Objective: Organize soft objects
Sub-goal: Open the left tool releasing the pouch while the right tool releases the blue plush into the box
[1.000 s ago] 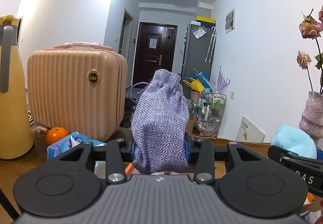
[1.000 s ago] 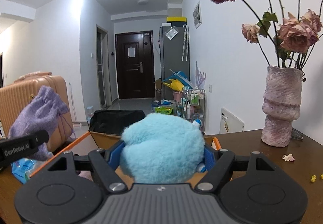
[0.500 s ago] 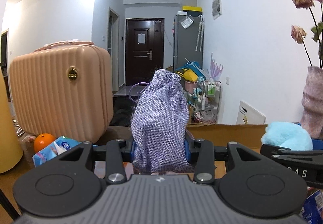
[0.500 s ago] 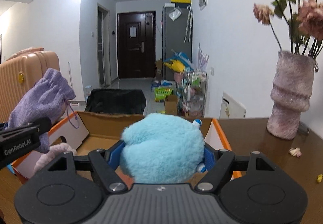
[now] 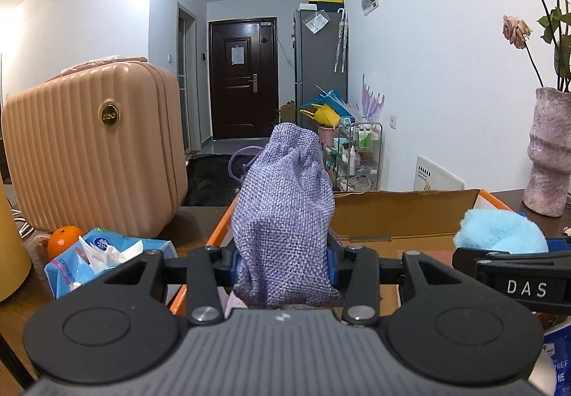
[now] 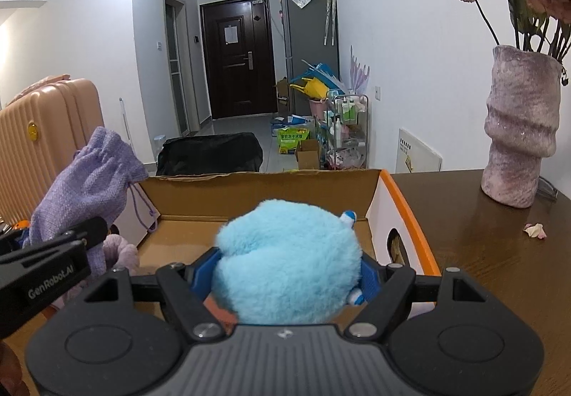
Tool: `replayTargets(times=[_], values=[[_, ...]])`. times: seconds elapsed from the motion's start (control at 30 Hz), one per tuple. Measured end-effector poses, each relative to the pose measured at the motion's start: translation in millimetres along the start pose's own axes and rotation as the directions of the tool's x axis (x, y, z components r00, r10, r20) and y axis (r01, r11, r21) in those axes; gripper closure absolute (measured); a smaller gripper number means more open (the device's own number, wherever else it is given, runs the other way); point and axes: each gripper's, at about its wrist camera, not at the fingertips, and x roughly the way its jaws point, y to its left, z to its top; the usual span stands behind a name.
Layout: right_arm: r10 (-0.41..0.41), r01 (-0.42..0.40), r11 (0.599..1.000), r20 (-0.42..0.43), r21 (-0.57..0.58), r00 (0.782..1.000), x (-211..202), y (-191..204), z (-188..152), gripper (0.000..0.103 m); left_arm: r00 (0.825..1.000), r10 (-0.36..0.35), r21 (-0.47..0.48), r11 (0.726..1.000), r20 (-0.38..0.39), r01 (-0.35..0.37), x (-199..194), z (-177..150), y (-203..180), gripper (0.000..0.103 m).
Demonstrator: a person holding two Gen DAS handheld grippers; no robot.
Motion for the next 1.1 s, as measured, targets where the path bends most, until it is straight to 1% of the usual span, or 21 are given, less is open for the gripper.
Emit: replayTargets(times=[0.1, 0.2, 0.27, 0.33, 0.37, 0.4, 0.43, 0.47, 0.53, 0.6, 1.1], values=[[0.0, 0.0, 1.0, 0.0, 0.001, 1.0, 0, 0, 0, 0.027, 1.0, -0.002, -0.006, 1.0, 0.003, 0.002, -1, 0, 1, 0.06], [-0.001, 0.001, 1.0, -0.001, 0.002, 1.0, 0, 0, 0, 0.025, 1.0, -0.001, -0.013, 1.0, 0.002, 0.001, -1, 0, 2, 0.053], [0.0, 0.001, 1.0, -0.002, 0.008, 1.0, 0, -2, 1, 0.024, 1.0, 0.001, -0.025, 1.0, 0.002, -0.001, -2, 1, 4, 0.042], [0.002, -0.002, 1.0, -0.001, 0.012, 1.0, 0, -3, 1, 0.022, 1.0, 0.011, -0.036, 0.999, 0.014, -0.01, -5, 1, 5, 0.023], [0.002, -0.002, 1.0, -0.001, 0.013, 1.0, 0, -4, 1, 0.02, 0.999, 0.021, -0.042, 0.999, 0.026, -0.02, -7, 1, 6, 0.017], [0.001, -0.001, 1.0, 0.0, 0.013, 1.0, 0, -4, 1, 0.016, 0.999, 0.031, -0.048, 0.998, 0.036, -0.029, -9, 2, 7, 0.008], [0.0, 0.0, 1.0, 0.002, 0.013, 1.0, -1, -4, 1, 0.013, 0.998, 0.039, -0.054, 0.998, 0.048, -0.036, -11, 2, 7, 0.0], [0.0, 0.0, 1.0, 0.006, 0.013, 1.0, -2, -5, 0, 0.009, 0.997, 0.047, -0.059, 0.997, 0.059, -0.043, -13, 2, 8, 0.0], [0.0, 0.0, 1.0, 0.016, 0.011, 1.0, -4, -5, -1, 0.008, 0.995, 0.061, -0.066, 0.996, 0.075, -0.056, -16, 3, 9, 0.0], [0.001, -0.001, 1.0, 0.015, 0.01, 1.0, -4, -4, -1, 0.006, 0.995, 0.064, -0.067, 0.996, 0.072, -0.059, -16, 2, 8, 0.0], [0.004, -0.004, 1.0, 0.029, 0.021, 1.0, -7, -6, -3, 0.006, 0.996, 0.072, -0.09, 0.994, 0.061, -0.066, -16, 1, 11, 0.0]])
